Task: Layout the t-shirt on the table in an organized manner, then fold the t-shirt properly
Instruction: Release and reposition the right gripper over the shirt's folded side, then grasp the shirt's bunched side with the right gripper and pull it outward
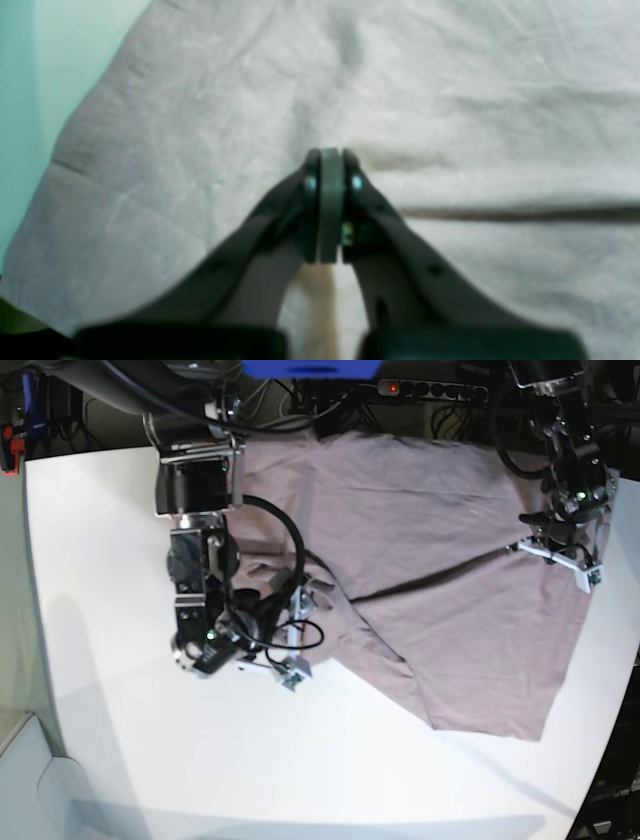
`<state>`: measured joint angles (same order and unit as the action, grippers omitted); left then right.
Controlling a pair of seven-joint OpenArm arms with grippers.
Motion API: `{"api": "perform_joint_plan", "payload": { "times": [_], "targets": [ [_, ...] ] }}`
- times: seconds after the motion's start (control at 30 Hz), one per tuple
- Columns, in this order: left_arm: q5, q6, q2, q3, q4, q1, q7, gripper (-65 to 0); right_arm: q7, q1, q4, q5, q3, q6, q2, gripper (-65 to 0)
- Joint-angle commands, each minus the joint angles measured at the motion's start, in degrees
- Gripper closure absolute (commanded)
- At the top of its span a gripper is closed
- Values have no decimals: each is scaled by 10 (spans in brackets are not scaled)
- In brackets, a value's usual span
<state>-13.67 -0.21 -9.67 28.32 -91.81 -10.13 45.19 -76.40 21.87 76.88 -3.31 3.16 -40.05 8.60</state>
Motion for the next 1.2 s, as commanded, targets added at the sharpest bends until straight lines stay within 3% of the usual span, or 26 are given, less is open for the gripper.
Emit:
{"api": "perform_joint_plan", "payload": {
  "times": [0.0,0.2,0.3,0.4,0.43,0.63,0.83,1.03,1.17],
  "targets": [
    [1,1,-7,2,-9,3,-8,-4,15,17,5,-9,1,1,4,-459],
    [2,1,-7,2,-9,3,-8,-4,41,16,2,-8,1,1,4,-427],
    [2,1,-7,2,-9,3,-8,-4,58,18,1,-9,1,1,4,-265],
    [2,1,-7,2,-9,3,-8,-4,66,25,1,-4,2,1,4,-14],
    [2,1,-7,2,-9,3,-8,-4,69,33,0,-4,2,1,4,0],
    [-1,1,-7,2,-11,-8,-8,-4,104,85,-1,-3,1,1,3,0],
    [-1,1,-7,2,-17,-21,-8,-4,163,191,-61,-3,3,1,-31,0],
    [-1,1,-11,3,-18,-34,-8,-4,301,281,-215,-2,3,1,-59,0],
    [-2,0,-7,41,-18,-35,-8,-4,386,344,-325,-3,4,1,-76,0]
  ]
}}
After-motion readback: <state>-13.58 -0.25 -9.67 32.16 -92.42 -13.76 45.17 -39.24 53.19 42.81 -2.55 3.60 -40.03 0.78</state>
